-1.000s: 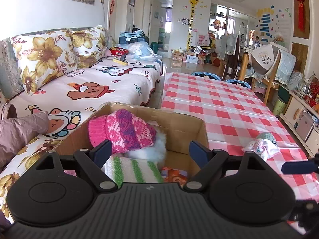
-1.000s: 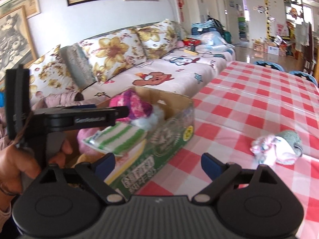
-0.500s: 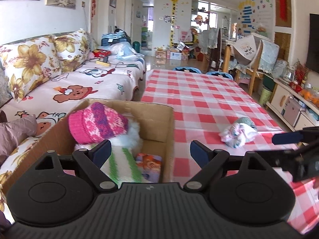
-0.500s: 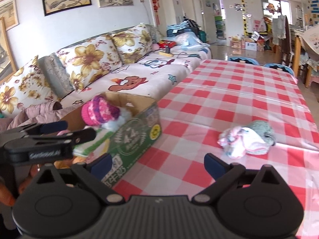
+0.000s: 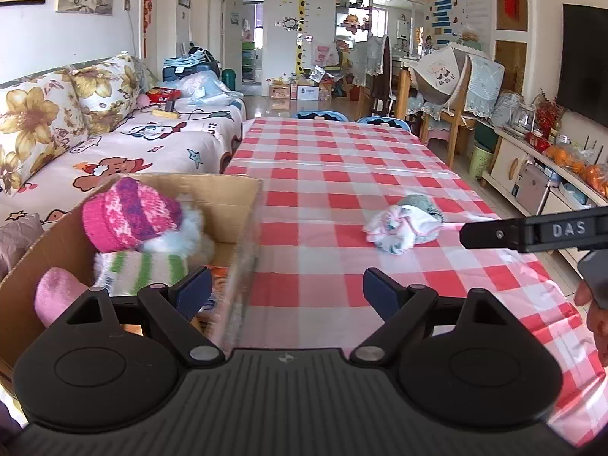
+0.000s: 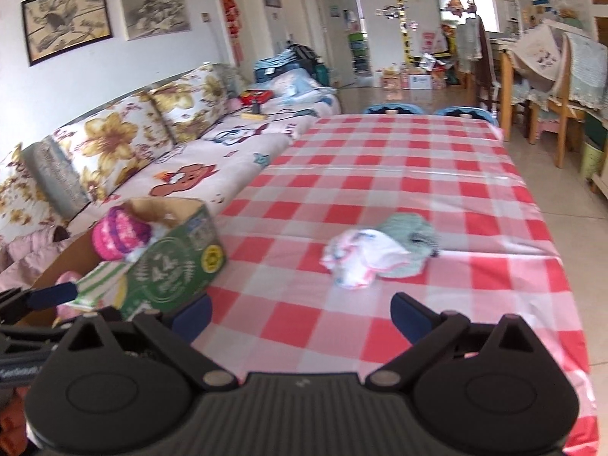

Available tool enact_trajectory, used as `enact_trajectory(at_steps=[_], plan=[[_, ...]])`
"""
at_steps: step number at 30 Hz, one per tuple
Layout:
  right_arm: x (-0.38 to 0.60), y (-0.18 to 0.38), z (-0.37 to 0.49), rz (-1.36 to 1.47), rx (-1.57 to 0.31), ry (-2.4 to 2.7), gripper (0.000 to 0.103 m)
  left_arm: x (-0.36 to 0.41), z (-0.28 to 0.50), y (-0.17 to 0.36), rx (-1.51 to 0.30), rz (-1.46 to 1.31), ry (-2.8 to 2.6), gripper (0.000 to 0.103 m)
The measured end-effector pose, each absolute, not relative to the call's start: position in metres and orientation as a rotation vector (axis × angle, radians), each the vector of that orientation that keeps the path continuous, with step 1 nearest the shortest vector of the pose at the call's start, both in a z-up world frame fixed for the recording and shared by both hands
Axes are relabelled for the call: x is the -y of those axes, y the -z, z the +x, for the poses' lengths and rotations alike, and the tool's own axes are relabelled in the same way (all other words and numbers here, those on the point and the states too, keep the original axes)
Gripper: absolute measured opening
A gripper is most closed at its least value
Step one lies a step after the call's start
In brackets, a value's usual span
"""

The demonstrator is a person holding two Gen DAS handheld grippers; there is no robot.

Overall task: Organize soft objects
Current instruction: 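Move both tools back to the white cloth bundle and green fluffy plush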

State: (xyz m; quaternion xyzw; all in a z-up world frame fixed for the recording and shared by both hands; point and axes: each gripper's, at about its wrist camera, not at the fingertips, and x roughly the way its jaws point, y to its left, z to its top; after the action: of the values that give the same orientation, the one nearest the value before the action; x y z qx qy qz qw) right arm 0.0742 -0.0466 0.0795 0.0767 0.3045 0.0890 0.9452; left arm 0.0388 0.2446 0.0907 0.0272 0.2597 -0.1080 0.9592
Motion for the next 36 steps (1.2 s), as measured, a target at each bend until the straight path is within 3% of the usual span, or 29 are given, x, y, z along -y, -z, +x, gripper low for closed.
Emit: enact_trajectory(at_steps=[18,36], plan=[[0.135,-0.053,0.064,0.3,-0.592,0.005,0.102,-0.149,0.032,-0.07,-0.541,0.145,0.296,0.103],[0.175,-0.026,0.14,0.447,-0.546,0.025,0.102,-0.083,0.164,-0.017,-0.51,0.253,0.379,0.103]])
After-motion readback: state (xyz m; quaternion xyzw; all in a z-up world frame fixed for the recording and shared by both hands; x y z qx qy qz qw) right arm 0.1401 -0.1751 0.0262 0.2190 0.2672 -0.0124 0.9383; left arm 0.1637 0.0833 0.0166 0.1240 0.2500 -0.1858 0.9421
